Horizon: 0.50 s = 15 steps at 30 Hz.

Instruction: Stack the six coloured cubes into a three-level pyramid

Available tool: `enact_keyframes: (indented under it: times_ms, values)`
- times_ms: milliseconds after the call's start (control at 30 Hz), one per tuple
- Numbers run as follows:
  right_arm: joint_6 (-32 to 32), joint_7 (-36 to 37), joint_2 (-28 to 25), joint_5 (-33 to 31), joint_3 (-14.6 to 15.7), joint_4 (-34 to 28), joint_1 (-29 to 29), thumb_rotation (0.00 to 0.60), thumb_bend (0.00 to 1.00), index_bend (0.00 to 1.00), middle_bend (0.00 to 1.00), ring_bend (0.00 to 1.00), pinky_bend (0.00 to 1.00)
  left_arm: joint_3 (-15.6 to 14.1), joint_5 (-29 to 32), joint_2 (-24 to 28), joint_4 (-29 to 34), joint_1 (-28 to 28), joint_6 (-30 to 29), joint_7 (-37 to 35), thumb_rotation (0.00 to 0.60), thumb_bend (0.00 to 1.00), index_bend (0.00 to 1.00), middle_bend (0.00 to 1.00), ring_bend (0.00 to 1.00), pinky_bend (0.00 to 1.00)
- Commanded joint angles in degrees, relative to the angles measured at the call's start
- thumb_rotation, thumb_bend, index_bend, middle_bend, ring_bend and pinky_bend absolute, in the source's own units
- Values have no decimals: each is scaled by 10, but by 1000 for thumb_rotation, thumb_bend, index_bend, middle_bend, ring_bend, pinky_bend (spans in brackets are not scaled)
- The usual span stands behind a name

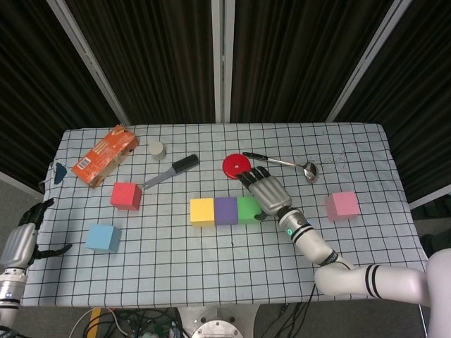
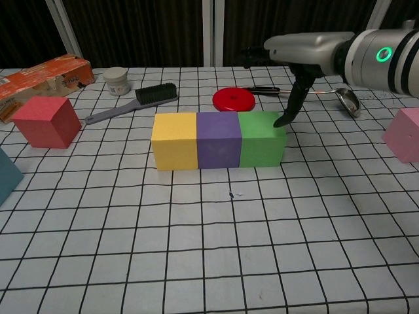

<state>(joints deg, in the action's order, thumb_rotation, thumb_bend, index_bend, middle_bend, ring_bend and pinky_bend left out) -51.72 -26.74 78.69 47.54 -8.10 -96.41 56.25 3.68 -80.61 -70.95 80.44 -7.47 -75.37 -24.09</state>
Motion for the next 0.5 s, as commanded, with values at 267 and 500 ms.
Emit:
enact_keyframes:
  times_ms: [267,500]
  values:
    - [-86,107,-126,51,-32,-65,-93,600,1,0,81,0,0,18,-49,18,59,-20,-43,47,600,2,43,90,0,63]
    - [-87,185,-188,91,-28,-72,-147,600,1,0,88,0,0,38,-68,43,57,-103,45,61,600,5,43,110,0,63]
